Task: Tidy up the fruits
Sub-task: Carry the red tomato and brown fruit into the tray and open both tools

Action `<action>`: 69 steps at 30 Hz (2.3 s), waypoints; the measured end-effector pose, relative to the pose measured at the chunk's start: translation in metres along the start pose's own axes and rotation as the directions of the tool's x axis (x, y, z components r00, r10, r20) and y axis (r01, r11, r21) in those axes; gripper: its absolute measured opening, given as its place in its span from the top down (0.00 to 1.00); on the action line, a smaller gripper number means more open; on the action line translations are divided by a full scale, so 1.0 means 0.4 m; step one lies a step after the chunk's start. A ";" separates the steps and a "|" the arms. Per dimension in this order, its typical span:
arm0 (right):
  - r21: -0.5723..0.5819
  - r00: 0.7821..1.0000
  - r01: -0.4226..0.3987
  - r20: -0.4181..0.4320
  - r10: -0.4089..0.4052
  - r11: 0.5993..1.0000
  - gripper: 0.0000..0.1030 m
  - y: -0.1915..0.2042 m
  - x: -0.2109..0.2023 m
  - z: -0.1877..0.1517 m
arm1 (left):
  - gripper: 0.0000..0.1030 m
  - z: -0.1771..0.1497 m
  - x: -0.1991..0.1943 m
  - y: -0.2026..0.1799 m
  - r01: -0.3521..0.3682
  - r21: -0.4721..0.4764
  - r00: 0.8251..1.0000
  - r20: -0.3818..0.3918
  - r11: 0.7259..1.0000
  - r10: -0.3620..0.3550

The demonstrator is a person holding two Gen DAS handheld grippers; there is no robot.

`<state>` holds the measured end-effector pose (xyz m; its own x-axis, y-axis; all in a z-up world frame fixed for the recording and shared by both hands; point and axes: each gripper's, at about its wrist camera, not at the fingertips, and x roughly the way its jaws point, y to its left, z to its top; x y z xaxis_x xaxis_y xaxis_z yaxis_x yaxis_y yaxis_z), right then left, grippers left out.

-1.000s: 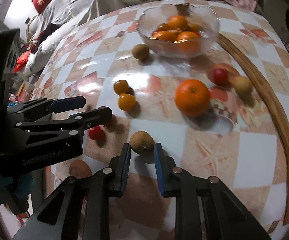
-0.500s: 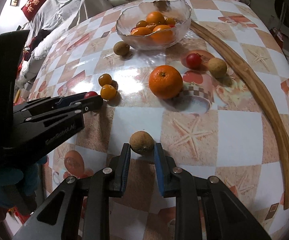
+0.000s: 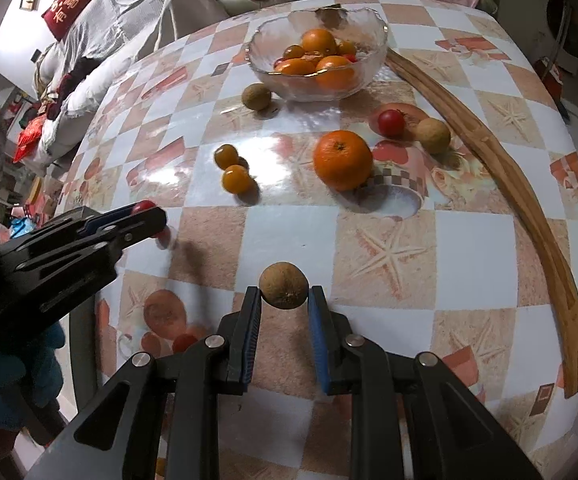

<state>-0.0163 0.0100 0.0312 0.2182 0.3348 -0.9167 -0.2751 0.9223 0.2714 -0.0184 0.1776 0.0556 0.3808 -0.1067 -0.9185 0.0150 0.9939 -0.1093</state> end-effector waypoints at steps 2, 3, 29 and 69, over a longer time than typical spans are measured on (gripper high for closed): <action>-0.014 1.000 -0.001 -0.003 0.001 1.000 0.75 0.018 -0.002 -0.001 | 0.77 -0.013 -0.022 0.015 0.002 -0.011 1.000 0.009 1.000 -0.002; -0.021 1.000 -0.002 -0.003 0.002 1.000 0.75 0.025 -0.004 -0.002 | 0.77 -0.022 -0.037 0.026 0.003 -0.020 1.000 0.015 1.000 -0.002; -0.313 0.992 -0.124 -0.066 0.109 0.942 0.75 0.473 0.021 -0.040 | 0.77 -0.339 -0.284 0.380 -0.122 -0.300 0.990 0.033 0.946 0.138; -0.500 0.961 -0.128 -0.275 -0.017 0.857 0.74 0.753 0.230 -0.171 | 0.77 -0.556 -0.213 0.495 -0.226 -0.364 0.972 -0.140 0.904 0.187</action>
<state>-0.1432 0.3056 0.0085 -0.0433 0.2526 -0.9666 -0.7314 0.6511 0.2029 -0.2535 0.3772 0.0277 0.2436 0.0783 -0.9667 -0.4088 0.9122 -0.0291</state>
